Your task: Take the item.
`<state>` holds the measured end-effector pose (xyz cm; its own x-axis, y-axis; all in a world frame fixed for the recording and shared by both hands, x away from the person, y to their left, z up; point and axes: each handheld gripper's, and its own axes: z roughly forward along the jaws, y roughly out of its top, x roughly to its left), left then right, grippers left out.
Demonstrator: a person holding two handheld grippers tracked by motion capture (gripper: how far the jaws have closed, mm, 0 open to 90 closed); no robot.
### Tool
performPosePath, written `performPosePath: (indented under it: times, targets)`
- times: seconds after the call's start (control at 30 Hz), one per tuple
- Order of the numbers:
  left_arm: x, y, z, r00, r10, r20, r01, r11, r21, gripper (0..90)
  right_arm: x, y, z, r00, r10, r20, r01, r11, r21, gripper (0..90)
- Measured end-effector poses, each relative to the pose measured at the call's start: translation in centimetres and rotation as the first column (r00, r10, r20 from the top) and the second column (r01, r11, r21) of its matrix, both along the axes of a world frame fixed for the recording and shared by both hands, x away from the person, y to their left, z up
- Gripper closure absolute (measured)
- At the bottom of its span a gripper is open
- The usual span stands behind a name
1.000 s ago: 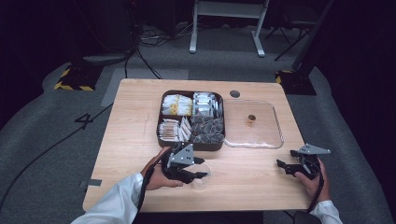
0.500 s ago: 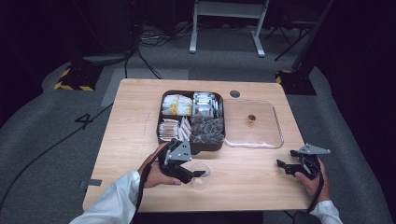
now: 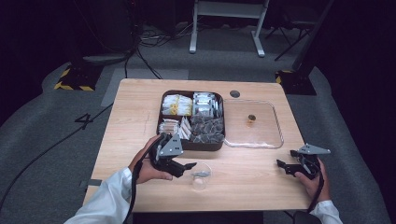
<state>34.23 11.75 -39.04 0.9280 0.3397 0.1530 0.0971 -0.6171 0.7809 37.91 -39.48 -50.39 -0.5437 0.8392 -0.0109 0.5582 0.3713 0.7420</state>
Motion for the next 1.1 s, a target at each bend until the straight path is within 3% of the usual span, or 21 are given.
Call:
performPosePath:
  times: [0.2,0.53,0.7,0.77,1.1]
  targets:
    - [0.1,1.0,0.2,0.9996,0.016,0.023,-0.016,0.9998,0.008,19.3,0.0,0.0,0.0,1.0000,-0.001,0.001,0.001,1.0000,-0.001,18.0]
    - [0.2,2.2,0.2,0.9982,0.056,0.023,-0.057,0.9981,0.023,19.2,0.0,0.0,0.0,1.0000,0.000,0.001,0.000,1.0000,-0.001,18.0]
    - [0.3,2.9,-0.4,0.9966,0.071,0.041,-0.072,0.9970,0.028,19.3,0.0,0.0,0.0,1.0000,-0.001,0.000,0.001,1.0000,-0.001,17.9]
    - [0.4,3.2,-0.7,0.9943,0.092,0.055,-0.094,0.9941,0.053,19.8,0.0,0.0,0.0,1.0000,-0.001,0.000,0.001,1.0000,-0.001,17.9]
    - [0.6,4.5,-2.1,0.9897,0.135,0.047,-0.139,0.9863,0.090,18.7,0.0,0.0,0.0,1.0000,-0.001,0.001,0.001,1.0000,-0.001,17.9]
